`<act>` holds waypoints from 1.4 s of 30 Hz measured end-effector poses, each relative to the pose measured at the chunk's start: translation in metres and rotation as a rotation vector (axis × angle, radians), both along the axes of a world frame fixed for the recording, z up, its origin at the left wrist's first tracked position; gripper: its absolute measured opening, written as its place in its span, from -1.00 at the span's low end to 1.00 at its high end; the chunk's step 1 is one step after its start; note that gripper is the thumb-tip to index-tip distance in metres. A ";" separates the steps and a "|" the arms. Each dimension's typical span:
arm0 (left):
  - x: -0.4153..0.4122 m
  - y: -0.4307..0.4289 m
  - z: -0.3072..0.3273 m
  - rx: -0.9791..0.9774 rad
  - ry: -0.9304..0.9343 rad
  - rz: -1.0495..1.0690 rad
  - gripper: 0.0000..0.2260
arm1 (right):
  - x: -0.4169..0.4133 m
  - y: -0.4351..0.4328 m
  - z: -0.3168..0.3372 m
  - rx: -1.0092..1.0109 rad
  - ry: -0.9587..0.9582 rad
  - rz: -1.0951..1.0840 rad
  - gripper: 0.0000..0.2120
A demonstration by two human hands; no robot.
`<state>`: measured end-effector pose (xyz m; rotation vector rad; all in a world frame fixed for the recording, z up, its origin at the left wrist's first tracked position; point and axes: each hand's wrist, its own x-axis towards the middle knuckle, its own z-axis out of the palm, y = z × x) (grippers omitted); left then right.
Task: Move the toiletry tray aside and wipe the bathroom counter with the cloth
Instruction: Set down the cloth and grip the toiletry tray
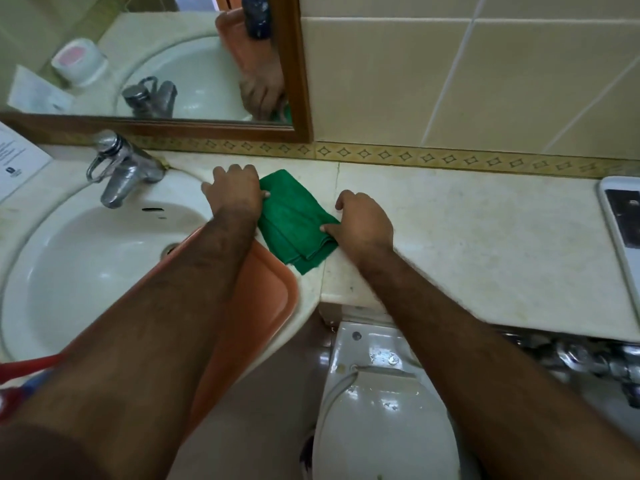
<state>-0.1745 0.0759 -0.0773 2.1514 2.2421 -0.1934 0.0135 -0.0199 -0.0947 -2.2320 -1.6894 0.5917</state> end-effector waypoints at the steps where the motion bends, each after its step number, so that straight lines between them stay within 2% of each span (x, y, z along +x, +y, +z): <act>1: 0.003 -0.004 0.001 0.022 0.031 -0.010 -0.62 | 0.003 -0.006 0.001 0.041 -0.013 0.009 -0.51; 6: 0.054 -0.042 0.000 0.136 -0.003 -0.334 -0.58 | 0.057 -0.074 0.003 0.207 0.030 -0.108 -0.38; 12: 0.175 -0.073 0.006 -0.001 -0.092 -0.631 -0.36 | 0.189 -0.169 0.005 0.158 -0.097 -0.373 -0.18; 16: 0.269 -0.092 0.015 -0.122 -0.251 -0.813 -0.22 | 0.264 -0.222 0.011 0.182 -0.176 -0.577 -0.20; 20: 0.363 -0.114 0.022 -0.255 -0.304 -0.963 -0.18 | 0.315 -0.269 0.011 0.213 -0.096 -0.804 -0.23; 24: 0.442 -0.123 0.022 -0.283 -0.345 -0.965 -0.26 | 0.341 -0.303 -0.001 0.212 -0.053 -0.969 -0.24; 26: 0.473 -0.121 0.018 -0.268 -0.346 -0.934 -0.36 | 0.348 -0.315 -0.011 0.251 0.048 -1.074 -0.38; 28: 0.498 -0.120 0.013 -0.266 -0.318 -0.919 -0.37 | 0.354 -0.321 -0.016 0.242 0.252 -1.198 -0.55; 31: 0.523 -0.116 0.003 -0.271 -0.304 -0.861 -0.34 | 0.359 -0.321 -0.025 0.199 0.610 -1.269 -0.64; 34: 0.538 -0.112 -0.009 -0.238 -0.288 -0.813 -0.46 | 0.361 -0.312 -0.029 0.276 0.917 -1.294 -0.73; 38: 0.548 -0.109 -0.016 -0.095 -0.361 -0.780 -0.72 | 0.362 -0.300 -0.027 0.314 0.920 -1.256 -0.86; 42: 0.556 -0.108 -0.016 -0.078 -0.493 -0.622 -0.71 | 0.369 -0.301 -0.022 0.291 0.913 -1.267 -0.97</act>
